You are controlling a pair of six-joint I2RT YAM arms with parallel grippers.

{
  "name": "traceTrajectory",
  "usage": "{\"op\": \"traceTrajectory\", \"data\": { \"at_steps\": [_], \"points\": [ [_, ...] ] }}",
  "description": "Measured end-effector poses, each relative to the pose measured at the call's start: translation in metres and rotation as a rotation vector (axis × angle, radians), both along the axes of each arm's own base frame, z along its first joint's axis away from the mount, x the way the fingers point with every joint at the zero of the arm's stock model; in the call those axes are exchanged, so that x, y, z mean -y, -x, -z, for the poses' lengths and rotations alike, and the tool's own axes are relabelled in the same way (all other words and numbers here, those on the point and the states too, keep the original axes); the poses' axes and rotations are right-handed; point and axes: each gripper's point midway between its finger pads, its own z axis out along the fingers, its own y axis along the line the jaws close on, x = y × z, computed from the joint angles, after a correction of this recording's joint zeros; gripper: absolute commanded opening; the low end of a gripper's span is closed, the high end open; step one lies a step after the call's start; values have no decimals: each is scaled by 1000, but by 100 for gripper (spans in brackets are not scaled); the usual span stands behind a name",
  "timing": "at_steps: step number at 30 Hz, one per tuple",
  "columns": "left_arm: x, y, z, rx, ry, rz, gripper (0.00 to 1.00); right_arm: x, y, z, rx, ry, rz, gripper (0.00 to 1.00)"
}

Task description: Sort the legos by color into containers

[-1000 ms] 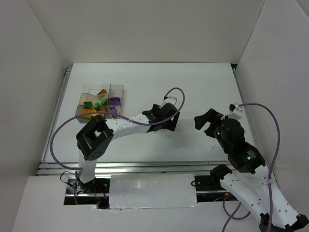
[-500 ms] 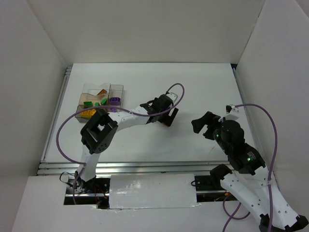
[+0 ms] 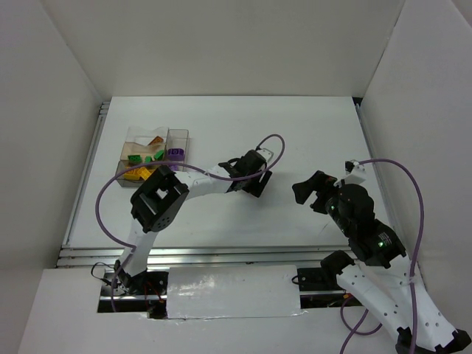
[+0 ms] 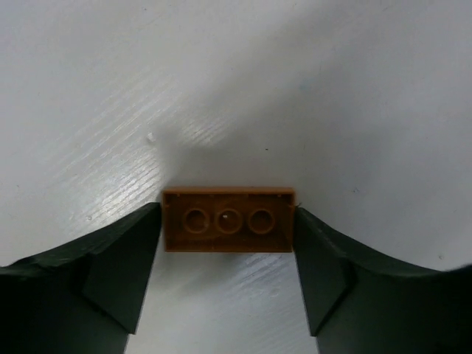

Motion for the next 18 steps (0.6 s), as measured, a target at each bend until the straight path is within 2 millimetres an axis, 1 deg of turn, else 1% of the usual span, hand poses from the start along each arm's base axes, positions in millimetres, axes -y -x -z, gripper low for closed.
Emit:
{"op": "traceTrajectory", "data": {
  "at_steps": [2,3,6,7,8,9,11,12,14,16,18],
  "points": [
    [0,-1,0,2,3,-12,69,-1,0,0,0,1,-5,100],
    [0,-1,0,2,3,-14,54,-1,0,0,0,1,-8,100],
    [0,-3,-1,12,1,-17,26,-2,1,0,0,2,-12,100],
    [-2,-3,0,15,-3,-26,14,-2,1,0,0,3,-13,100],
    [-2,-4,0,21,-3,-31,9,-2,1,0,0,3,-14,100],
    [-5,-6,-1,31,-10,-45,1,-2,1,0,1,4,-17,100],
    [-13,-8,-4,47,-26,-74,0,-2,1,0,3,3,-19,100],
    [-21,-11,-7,51,-31,-104,0,-3,0,-1,5,2,-20,100],
    [-39,-21,-18,72,-29,-160,0,-4,0,-3,11,-4,-25,100],
    [-70,-42,-42,116,2,-257,0,-6,0,-4,17,-10,-36,100],
    [-112,-72,-77,216,62,-391,0,-8,-1,-4,21,-13,-44,100]
  ]
}}
